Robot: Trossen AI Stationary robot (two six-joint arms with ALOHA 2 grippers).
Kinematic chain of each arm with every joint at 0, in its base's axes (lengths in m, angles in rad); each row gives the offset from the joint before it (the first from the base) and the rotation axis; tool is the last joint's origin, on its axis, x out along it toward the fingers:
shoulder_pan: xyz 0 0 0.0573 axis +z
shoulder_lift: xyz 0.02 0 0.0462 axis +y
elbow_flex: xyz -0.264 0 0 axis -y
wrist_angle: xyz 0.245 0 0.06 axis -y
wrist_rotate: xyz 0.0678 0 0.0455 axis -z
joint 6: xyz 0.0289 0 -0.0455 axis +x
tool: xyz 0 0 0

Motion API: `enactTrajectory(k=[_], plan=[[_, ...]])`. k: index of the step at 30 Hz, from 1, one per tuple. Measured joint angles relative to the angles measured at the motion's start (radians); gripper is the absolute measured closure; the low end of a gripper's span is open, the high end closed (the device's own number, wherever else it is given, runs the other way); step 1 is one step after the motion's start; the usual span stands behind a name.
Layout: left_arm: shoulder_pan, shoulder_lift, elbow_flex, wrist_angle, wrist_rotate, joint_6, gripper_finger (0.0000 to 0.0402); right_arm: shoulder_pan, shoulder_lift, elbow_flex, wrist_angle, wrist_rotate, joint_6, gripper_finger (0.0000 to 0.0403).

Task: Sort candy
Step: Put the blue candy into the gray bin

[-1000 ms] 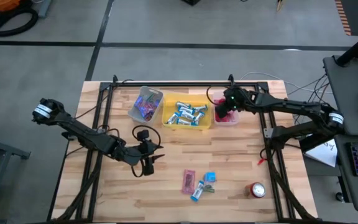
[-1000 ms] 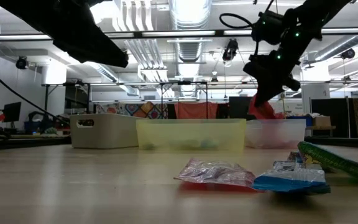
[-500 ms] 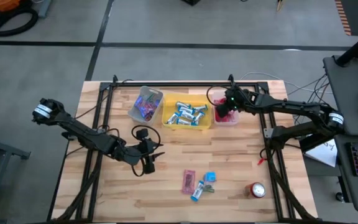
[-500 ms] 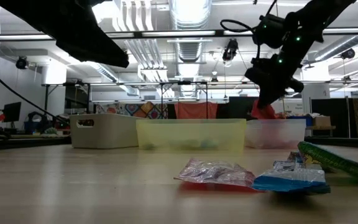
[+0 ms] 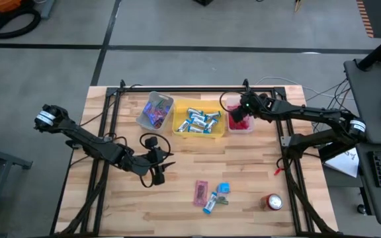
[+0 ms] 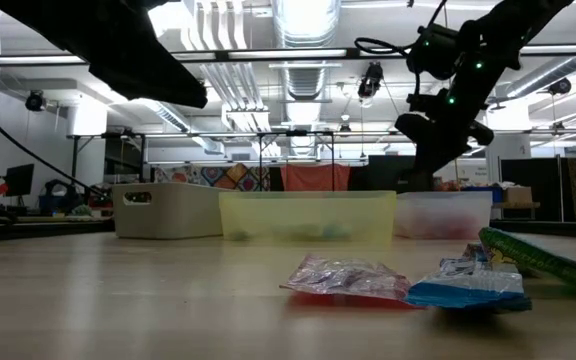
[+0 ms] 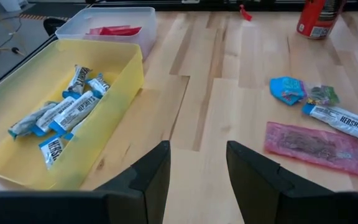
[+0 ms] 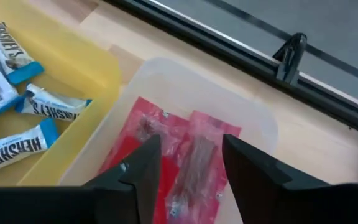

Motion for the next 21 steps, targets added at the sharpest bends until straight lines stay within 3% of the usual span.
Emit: enactTrajectory(k=[5,12,16,21], plan=[[0.000,0.000,0.000,0.000,0.000,-0.015,0.0260,0.002,-0.001,0.026,0.001,-0.040,0.000,0.0238],[-0.001,0.008,0.000,0.043,0.005,-0.038,0.0260,0.020,-0.022,0.077,0.002,-0.313,-0.003,0.0258],[-0.001,0.047,0.000,0.098,0.078,-0.038,0.0260,0.085,-0.041,0.090,0.002,-0.410,-0.003,0.0270],[-0.002,0.121,0.000,0.152,0.141,-0.038,0.0260,0.223,-0.054,0.099,0.002,-0.425,0.000,0.0273]])
